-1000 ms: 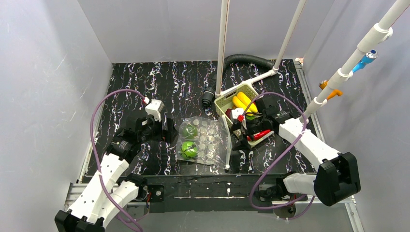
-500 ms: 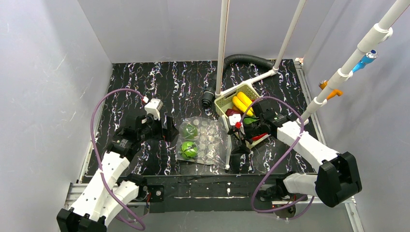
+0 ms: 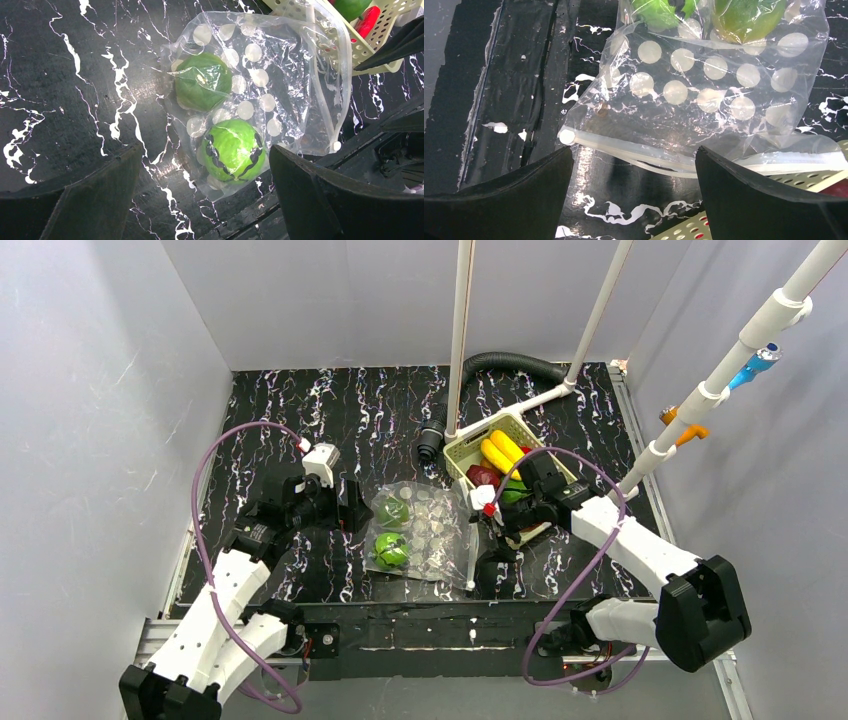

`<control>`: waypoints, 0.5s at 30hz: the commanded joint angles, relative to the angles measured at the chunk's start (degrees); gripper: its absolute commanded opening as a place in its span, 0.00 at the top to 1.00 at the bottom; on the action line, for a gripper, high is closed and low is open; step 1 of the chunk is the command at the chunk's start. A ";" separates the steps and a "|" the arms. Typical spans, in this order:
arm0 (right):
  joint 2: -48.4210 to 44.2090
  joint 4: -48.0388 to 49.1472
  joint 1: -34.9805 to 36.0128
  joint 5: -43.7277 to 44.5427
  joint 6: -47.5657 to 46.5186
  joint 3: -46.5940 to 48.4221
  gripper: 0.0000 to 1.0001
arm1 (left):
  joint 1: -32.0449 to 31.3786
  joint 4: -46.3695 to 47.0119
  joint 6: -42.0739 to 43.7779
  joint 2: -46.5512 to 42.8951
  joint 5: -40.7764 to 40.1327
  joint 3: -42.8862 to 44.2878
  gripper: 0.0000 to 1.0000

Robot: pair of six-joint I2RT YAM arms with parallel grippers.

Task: Open the zip-top bag and remove the fake food
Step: Pick up the fake fruit from the zipper food storage bag.

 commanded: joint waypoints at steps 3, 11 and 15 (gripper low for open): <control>0.00 2.41 1.82 1.48 -0.79 -0.91 0.05 | 0.26 0.20 -0.09 -0.32 1.63 -0.64 0.02; 0.91 5.54 3.66 4.76 1.11 -1.13 0.13 | 0.31 0.41 -0.15 -0.09 2.12 -0.63 0.02; 1.33 7.51 5.02 6.50 3.20 -0.98 0.18 | 0.30 0.54 -0.14 -0.08 2.21 -0.74 0.02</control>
